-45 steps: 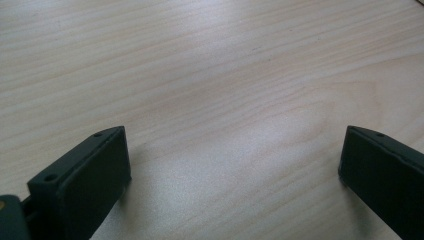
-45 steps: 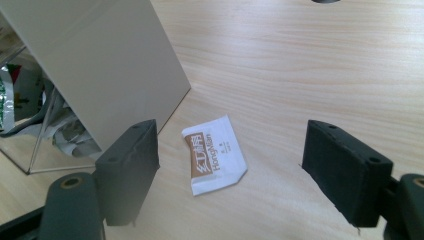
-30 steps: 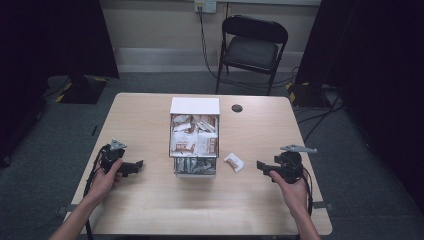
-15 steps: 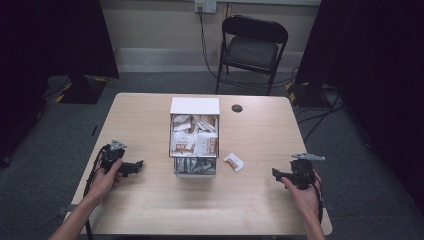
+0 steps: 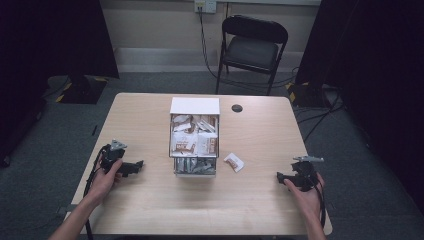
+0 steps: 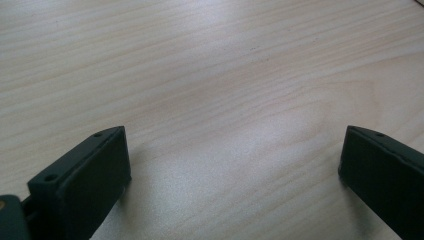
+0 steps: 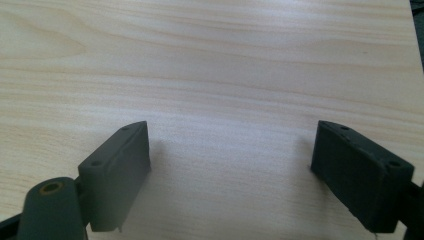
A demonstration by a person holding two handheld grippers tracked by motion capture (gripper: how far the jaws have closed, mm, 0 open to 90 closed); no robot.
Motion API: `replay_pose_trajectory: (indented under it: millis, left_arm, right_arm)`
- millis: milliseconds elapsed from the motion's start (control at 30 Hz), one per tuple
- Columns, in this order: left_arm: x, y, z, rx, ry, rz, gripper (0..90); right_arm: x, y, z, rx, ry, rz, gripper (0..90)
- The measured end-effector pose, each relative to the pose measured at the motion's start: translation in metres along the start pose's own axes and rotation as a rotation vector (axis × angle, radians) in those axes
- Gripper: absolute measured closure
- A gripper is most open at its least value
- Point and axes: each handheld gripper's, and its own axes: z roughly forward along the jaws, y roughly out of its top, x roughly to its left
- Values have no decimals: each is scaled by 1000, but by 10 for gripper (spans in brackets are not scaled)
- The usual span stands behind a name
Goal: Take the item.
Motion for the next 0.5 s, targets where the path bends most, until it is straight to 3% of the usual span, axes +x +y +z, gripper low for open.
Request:
replay_pose_trajectory:
  millis: [100,167,200,300,500]
  left_arm:
    - [-1,-1,0,-6,5,-6,0]
    - [-2,-1,0,-8,4,-4,0]
    - [-2,-1,0,-8,4,-4,0]
    - [-2,-1,0,-8,3,-2,0]
    - [-2,-1,0,-6,2,-2,0]
  right_arm:
    - [2,-1,1,-12,-17,11,132]
    - [4,-5,2,-40,-28,21,103]
    - [6,-11,5,-92,-25,21,60]
    - [6,-14,6,-121,-24,11,49]
    - [8,-16,4,-119,-46,34,44]
